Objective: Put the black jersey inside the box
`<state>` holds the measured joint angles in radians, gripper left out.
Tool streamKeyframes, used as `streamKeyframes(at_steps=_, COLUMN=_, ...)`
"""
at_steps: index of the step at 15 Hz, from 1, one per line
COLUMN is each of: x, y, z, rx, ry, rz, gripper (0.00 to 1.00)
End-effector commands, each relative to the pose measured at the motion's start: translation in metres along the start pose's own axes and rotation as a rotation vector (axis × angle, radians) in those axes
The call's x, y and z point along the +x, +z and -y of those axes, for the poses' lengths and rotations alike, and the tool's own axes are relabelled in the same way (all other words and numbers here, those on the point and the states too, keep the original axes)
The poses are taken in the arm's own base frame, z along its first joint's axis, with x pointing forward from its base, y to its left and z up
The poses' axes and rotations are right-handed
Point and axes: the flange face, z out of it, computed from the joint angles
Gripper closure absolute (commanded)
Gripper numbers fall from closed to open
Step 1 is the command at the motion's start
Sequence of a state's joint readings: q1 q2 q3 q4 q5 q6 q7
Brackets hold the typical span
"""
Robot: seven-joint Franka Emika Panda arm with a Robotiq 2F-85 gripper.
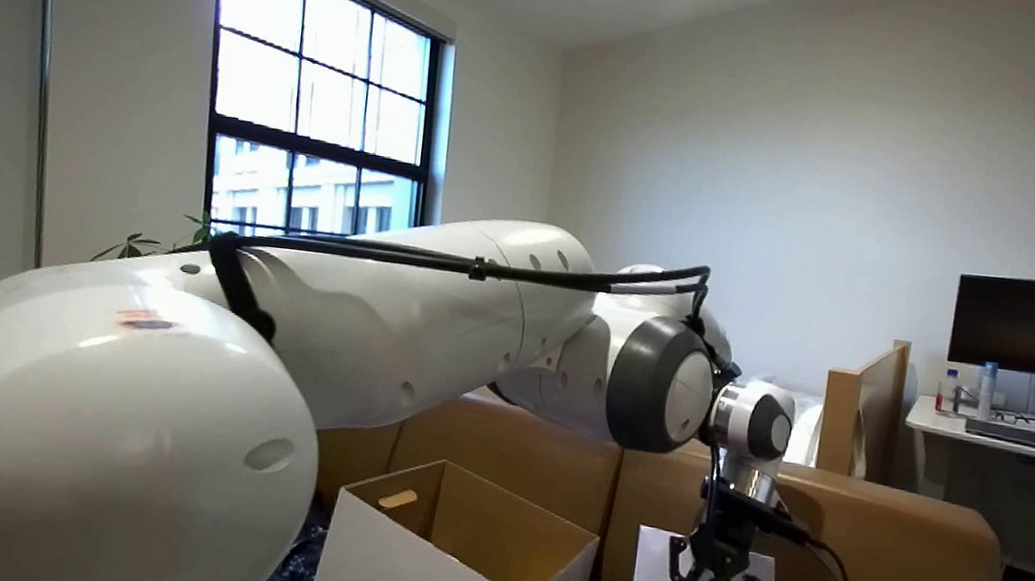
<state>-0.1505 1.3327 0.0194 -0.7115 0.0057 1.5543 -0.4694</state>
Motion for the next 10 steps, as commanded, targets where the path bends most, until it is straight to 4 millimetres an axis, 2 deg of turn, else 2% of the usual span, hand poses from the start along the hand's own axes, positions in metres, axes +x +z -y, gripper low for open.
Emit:
streamKeyframes(at_steps=1, x=-0.021, y=-0.046, z=0.022, rx=-0.090, ry=-0.002, rz=0.037, gripper=0.90)
streamKeyframes(at_steps=3, x=-0.027, y=-0.061, z=0.037, rx=-0.152, ry=0.014, rz=0.058, gripper=0.90)
streamKeyframes(at_steps=6, x=-0.044, y=-0.072, z=0.068, rx=-0.206, ry=0.046, rz=0.144, gripper=0.90)
streamKeyframes(at_steps=10, x=-0.055, y=-0.088, z=0.114, rx=-0.238, ry=0.080, rz=0.115, gripper=0.90)
